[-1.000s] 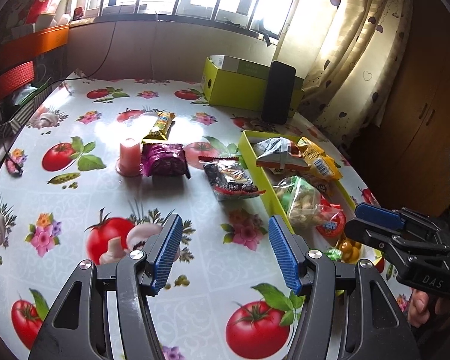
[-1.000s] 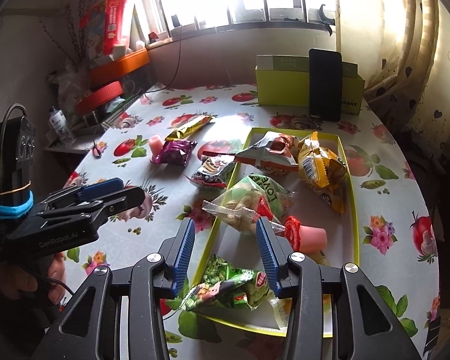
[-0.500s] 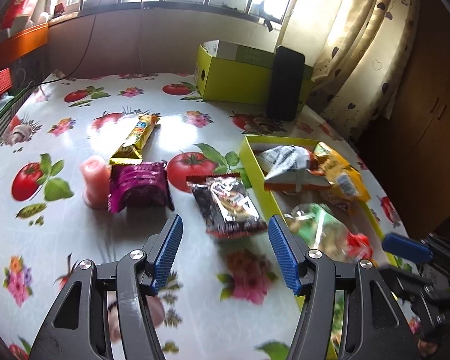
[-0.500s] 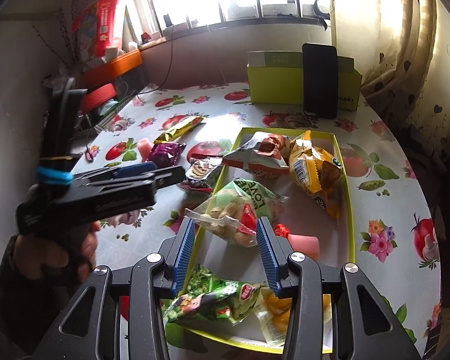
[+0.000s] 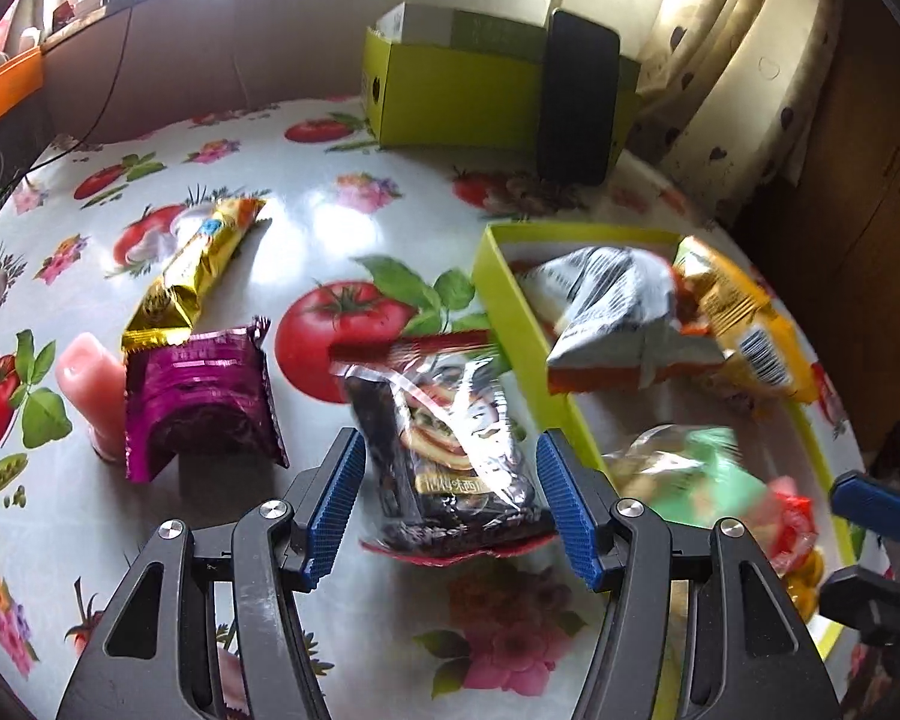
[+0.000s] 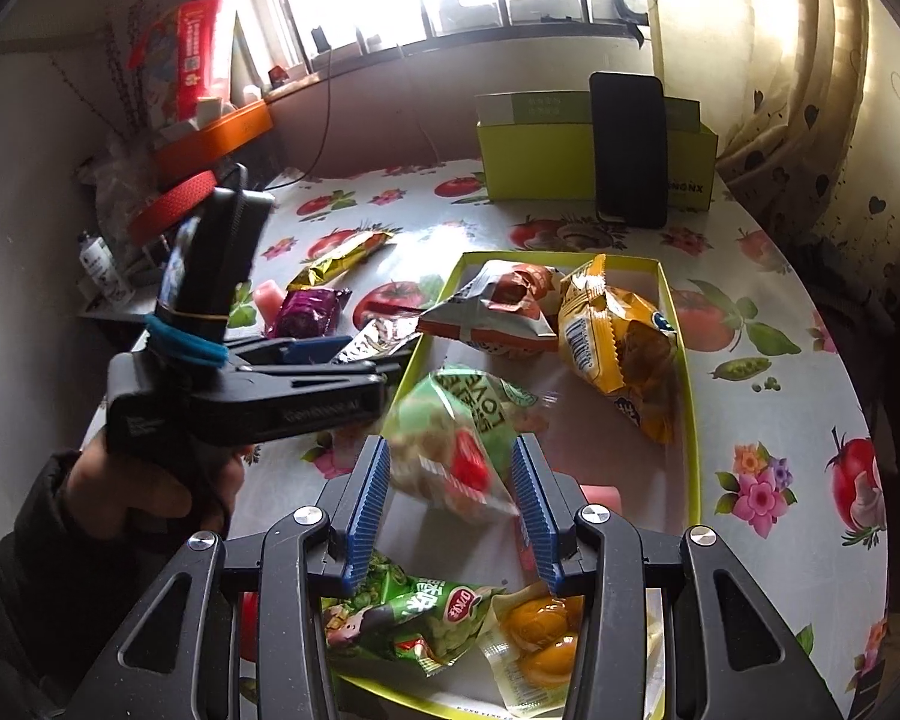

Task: Organize snacks
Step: 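Grasp the dark snack pack with the left tool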

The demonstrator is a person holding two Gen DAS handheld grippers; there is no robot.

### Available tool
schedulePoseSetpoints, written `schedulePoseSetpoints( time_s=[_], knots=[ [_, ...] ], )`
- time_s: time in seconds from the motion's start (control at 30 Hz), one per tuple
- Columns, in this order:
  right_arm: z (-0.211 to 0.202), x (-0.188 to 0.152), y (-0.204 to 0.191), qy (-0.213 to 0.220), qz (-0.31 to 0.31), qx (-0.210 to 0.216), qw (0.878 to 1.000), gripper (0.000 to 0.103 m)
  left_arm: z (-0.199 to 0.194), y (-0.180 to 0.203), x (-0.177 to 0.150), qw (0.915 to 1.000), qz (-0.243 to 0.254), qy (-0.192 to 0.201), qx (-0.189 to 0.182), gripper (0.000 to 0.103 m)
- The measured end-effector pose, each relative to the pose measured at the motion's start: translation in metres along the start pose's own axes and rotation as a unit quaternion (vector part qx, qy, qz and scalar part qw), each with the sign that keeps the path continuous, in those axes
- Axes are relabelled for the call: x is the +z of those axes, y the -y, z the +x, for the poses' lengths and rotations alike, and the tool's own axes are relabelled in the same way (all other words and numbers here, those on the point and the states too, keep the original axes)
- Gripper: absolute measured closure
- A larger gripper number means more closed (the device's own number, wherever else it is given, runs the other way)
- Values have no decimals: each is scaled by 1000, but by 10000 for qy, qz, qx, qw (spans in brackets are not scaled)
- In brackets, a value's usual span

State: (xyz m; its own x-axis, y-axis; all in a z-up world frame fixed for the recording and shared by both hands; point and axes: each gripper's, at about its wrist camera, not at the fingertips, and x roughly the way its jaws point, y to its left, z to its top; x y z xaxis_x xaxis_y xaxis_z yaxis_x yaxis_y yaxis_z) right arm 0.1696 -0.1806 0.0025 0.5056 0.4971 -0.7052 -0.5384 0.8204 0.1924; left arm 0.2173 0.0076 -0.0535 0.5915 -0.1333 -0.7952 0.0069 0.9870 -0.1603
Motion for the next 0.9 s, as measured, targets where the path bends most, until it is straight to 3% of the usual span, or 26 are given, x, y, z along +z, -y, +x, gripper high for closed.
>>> schedulePoseSetpoints(
  time_s=[0.23,0.9],
  knots=[
    [3,-2,-5,-42,-20,29,10000,62,-5,-2,-9,9998,123,66,132,52],
    [6,3,-28,-87,-192,34,9998,62,-72,-28,-59,9983,-179,544,-49,54]
  ],
)
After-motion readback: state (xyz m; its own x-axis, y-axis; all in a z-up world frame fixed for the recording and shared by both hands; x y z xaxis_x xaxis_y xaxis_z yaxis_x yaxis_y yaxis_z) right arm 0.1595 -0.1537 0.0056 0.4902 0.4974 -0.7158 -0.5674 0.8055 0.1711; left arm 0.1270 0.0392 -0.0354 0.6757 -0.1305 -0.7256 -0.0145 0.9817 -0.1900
